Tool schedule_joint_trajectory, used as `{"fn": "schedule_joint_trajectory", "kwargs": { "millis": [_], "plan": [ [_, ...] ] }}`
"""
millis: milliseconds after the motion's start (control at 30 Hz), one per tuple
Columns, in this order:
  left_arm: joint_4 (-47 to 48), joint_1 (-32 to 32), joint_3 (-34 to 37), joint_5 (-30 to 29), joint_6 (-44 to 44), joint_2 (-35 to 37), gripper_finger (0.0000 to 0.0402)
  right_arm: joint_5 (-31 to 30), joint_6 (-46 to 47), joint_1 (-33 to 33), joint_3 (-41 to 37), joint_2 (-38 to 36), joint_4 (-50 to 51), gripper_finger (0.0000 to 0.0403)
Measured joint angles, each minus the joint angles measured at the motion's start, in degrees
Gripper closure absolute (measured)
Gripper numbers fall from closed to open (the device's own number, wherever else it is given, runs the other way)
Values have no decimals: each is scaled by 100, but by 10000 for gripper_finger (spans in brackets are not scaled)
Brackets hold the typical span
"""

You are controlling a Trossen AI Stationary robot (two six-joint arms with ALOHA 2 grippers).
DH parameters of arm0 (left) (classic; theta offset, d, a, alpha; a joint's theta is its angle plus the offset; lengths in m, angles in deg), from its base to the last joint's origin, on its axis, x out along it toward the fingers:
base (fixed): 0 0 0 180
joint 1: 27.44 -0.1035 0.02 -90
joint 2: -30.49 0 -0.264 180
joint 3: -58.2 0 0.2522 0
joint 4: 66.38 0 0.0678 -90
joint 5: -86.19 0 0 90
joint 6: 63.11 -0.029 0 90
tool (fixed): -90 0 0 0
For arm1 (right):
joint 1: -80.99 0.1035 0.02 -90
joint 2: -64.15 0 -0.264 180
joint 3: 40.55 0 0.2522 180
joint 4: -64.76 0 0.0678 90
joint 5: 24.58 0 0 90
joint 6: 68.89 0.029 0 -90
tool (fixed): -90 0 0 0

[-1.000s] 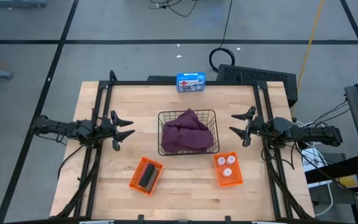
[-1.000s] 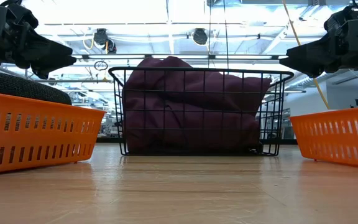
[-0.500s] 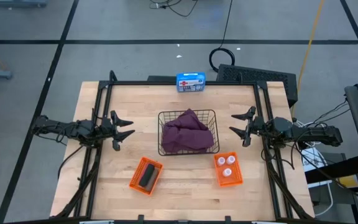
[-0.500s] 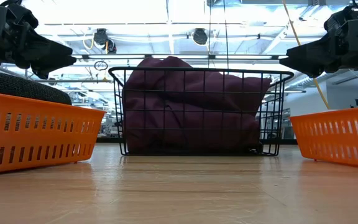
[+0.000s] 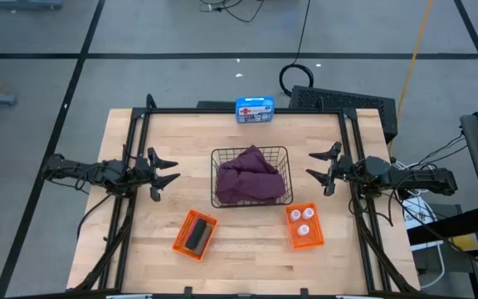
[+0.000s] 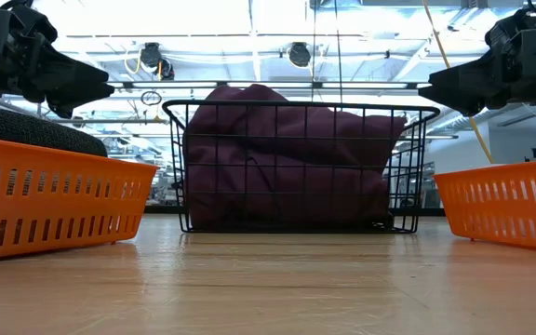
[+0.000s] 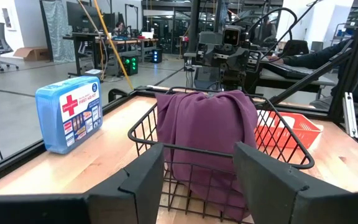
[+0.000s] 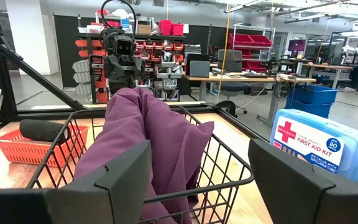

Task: Pick & Place Medicine items
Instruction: Return to Home Position

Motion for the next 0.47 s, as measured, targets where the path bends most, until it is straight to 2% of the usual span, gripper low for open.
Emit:
{"fn": "schedule_joint_trajectory", "kwargs": {
  "millis": [467],
  "plan": [
    [0, 1, 0, -1, 0, 0, 201, 0, 0, 0, 0, -2, -2, 142]
  ]
}}
